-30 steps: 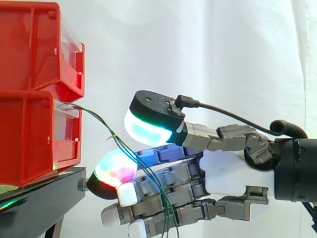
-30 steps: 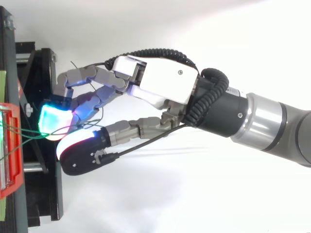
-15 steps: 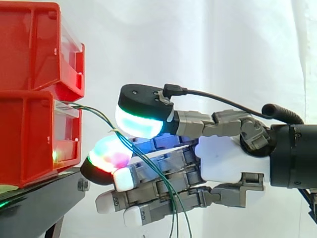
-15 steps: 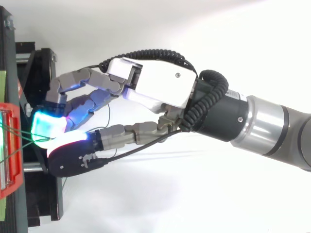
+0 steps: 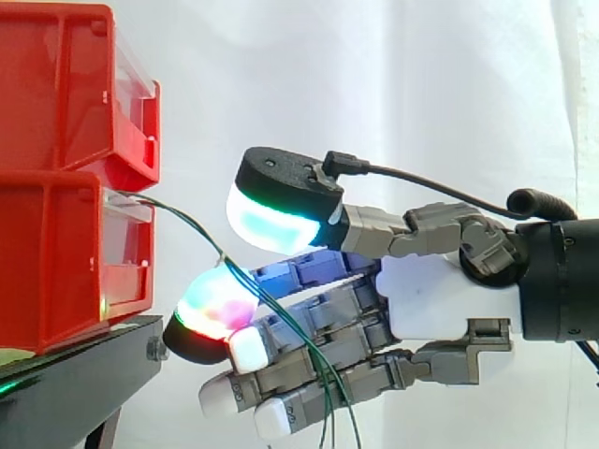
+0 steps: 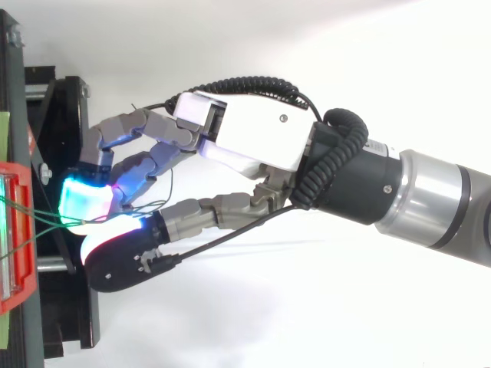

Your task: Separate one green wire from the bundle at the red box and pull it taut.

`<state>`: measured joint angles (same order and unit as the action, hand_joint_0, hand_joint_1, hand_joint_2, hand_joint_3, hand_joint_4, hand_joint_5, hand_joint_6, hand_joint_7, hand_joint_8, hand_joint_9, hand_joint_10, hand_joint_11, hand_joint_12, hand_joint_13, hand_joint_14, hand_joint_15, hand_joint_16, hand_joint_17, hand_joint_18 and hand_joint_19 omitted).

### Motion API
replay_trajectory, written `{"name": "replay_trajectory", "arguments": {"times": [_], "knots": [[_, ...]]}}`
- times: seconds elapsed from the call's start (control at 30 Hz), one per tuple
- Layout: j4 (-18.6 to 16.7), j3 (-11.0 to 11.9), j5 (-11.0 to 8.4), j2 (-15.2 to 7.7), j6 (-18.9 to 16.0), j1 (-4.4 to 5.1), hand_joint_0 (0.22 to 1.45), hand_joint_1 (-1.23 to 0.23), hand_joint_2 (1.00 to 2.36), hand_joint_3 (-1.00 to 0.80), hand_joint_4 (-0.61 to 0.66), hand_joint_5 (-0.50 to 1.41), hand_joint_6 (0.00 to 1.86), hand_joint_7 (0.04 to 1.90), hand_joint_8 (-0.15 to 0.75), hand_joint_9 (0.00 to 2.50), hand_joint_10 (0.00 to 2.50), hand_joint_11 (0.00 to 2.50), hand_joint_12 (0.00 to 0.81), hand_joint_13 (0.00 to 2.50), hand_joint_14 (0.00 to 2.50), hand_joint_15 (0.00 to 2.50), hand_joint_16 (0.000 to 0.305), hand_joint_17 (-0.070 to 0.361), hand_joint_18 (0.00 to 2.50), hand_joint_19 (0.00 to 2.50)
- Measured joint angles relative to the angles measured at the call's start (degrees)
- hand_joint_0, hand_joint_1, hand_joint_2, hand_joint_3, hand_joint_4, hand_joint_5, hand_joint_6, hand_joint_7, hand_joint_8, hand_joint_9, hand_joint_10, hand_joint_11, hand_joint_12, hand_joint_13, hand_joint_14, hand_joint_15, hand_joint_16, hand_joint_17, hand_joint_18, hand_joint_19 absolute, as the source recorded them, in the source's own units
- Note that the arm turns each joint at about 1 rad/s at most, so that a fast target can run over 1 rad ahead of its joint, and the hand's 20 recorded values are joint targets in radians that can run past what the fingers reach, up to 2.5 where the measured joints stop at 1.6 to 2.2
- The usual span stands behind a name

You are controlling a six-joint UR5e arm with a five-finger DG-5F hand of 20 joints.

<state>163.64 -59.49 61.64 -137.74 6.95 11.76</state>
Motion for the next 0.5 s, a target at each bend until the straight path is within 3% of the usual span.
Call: {"name": "replay_trajectory", "arguments": {"times": [0.5], "knots": [[0.68, -0.01, -0.03, 0.02, -0.33, 0.06, 0.62, -0.81, 1.02, -0.17, -0.02, -0.17, 0.91, 1.14, 0.264, 0.92, 0.02, 0.67, 0.344, 0.79, 0.01, 0.37, 0.047, 0.105, 0.74, 0.43]]}}
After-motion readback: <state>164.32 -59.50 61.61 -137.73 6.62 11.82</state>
